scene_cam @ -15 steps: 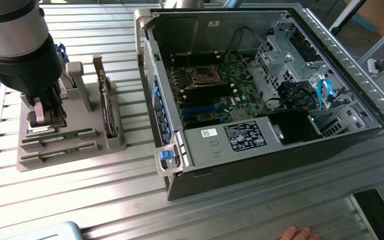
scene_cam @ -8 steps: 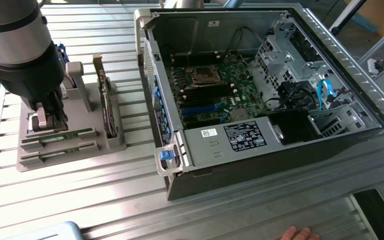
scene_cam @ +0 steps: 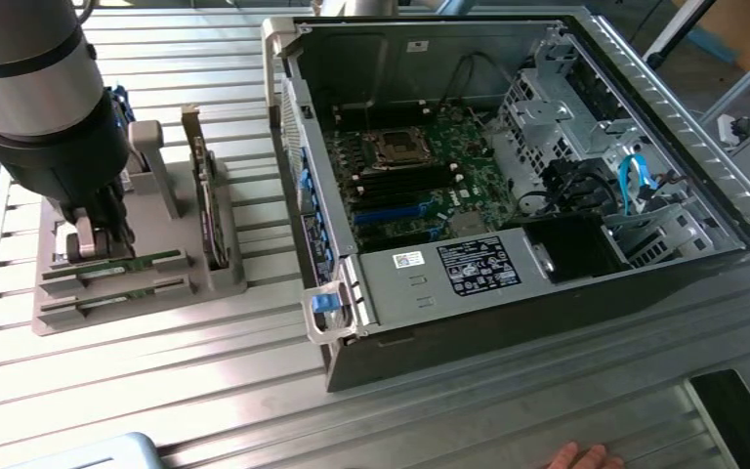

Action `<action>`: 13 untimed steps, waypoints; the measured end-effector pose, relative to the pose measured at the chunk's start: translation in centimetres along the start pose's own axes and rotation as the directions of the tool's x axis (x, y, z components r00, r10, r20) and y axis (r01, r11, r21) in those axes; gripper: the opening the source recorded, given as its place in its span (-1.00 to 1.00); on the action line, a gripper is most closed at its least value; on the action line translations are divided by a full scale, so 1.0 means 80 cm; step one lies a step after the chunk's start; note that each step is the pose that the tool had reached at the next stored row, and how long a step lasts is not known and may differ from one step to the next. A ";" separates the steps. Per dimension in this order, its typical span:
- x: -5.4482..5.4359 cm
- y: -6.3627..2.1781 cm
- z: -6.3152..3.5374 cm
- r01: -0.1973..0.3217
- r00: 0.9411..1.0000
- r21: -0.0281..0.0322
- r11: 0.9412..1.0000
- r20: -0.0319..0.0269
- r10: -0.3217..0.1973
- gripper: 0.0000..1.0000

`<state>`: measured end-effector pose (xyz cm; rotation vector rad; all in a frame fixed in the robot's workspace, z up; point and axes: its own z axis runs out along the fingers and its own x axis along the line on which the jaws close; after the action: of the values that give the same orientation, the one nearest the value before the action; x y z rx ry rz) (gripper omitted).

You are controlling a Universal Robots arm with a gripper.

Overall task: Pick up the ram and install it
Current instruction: 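Pick up the ram and move it above insertion slot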

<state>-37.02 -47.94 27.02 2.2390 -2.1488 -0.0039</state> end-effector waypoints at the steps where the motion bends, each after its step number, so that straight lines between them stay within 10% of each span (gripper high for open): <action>1: 0.000 0.000 0.001 0.000 1.000 0.000 1.000 0.000 0.000 -0.52; 13: 0.002 0.000 0.013 0.001 1.000 0.000 1.000 0.000 -0.001 -0.52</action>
<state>-37.02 -48.10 25.99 2.2402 -2.1475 -0.0039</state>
